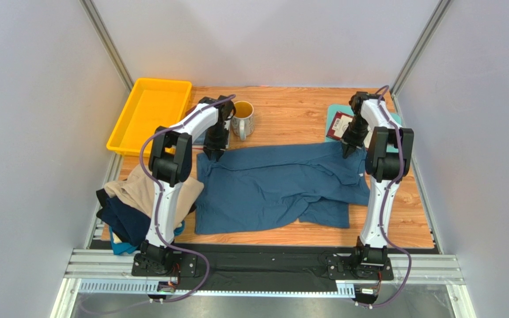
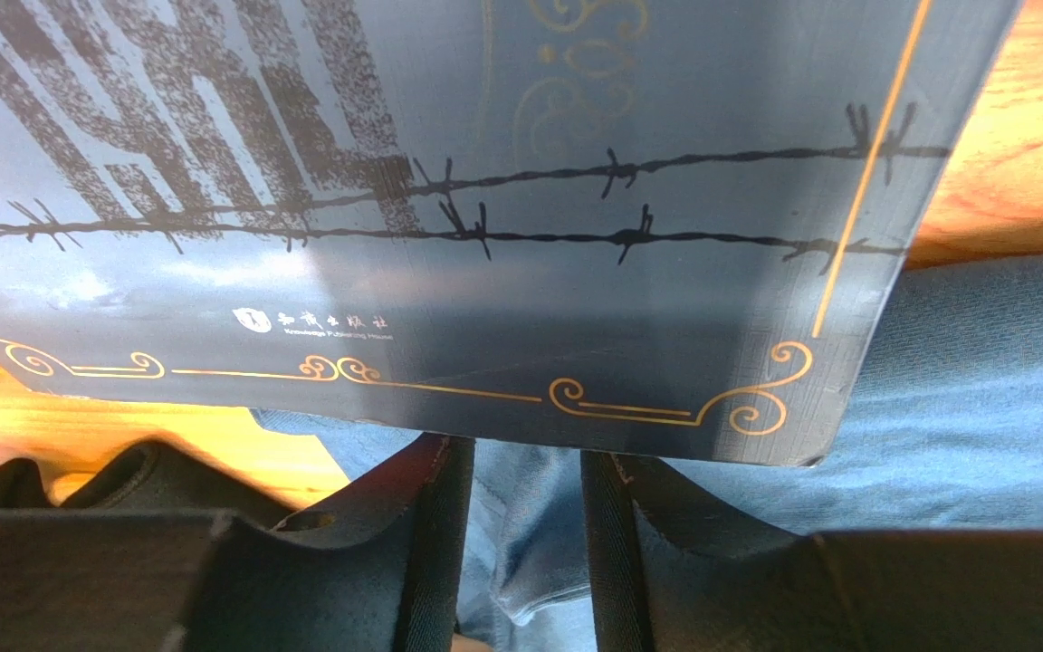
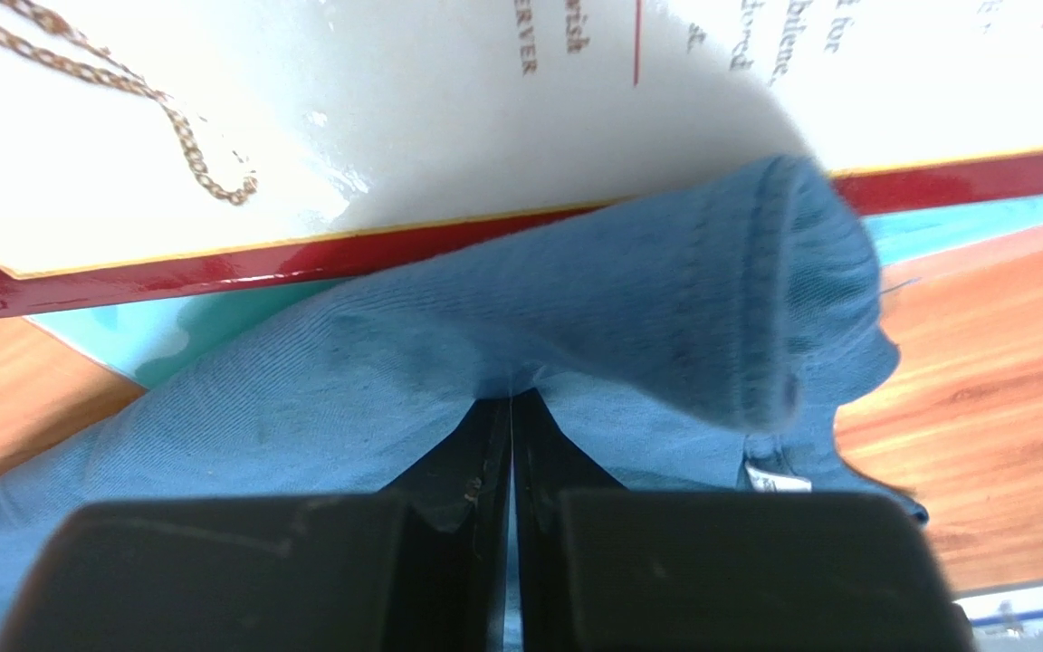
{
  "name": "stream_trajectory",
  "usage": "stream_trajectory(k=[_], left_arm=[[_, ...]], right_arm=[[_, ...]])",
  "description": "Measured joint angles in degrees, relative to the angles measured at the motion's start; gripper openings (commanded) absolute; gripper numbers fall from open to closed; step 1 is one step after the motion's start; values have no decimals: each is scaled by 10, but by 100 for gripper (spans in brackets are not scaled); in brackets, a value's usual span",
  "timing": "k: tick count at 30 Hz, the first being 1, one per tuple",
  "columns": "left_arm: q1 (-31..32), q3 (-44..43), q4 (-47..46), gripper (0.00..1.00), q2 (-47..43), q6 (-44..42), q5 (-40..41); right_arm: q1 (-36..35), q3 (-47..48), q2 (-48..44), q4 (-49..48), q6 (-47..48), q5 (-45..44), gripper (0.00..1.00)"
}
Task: Fold and stack the t-shirts
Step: Fold the flattened tshirt in 1/3 of the way, then grap the side of the flattened tshirt closest away from the robot with both arms
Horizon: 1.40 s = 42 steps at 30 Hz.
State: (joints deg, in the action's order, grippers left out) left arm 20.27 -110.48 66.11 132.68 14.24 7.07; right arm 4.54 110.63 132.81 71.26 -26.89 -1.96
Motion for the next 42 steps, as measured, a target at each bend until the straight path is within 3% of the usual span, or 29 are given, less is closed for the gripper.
stream_trajectory(k=[6, 11, 20, 25, 32, 37, 42], left_arm=[[0, 53, -30, 45, -43, -5, -5], [0, 117, -47, 50, -149, -6, -7], [0, 139, -56, 52, -277, 11, -25], [0, 185, -56, 52, -284, 21, -39], [0, 220, -61, 51, -289, 33, -65], [0, 234, -68, 51, -297, 36, -78], [0, 248, -73, 50, -300, 35, -90]], right_arm=[[8, 17, 3, -9, 9, 26, 31], [10, -50, -67, -41, 17, 68, 47], [4, -181, -324, -54, 16, 91, 57], [4, -347, -416, -67, 16, 105, 64], [4, -556, -491, -61, 15, 129, 70], [4, -596, -568, -56, 15, 131, 73], [1, -597, -535, -53, 13, 119, 73]])
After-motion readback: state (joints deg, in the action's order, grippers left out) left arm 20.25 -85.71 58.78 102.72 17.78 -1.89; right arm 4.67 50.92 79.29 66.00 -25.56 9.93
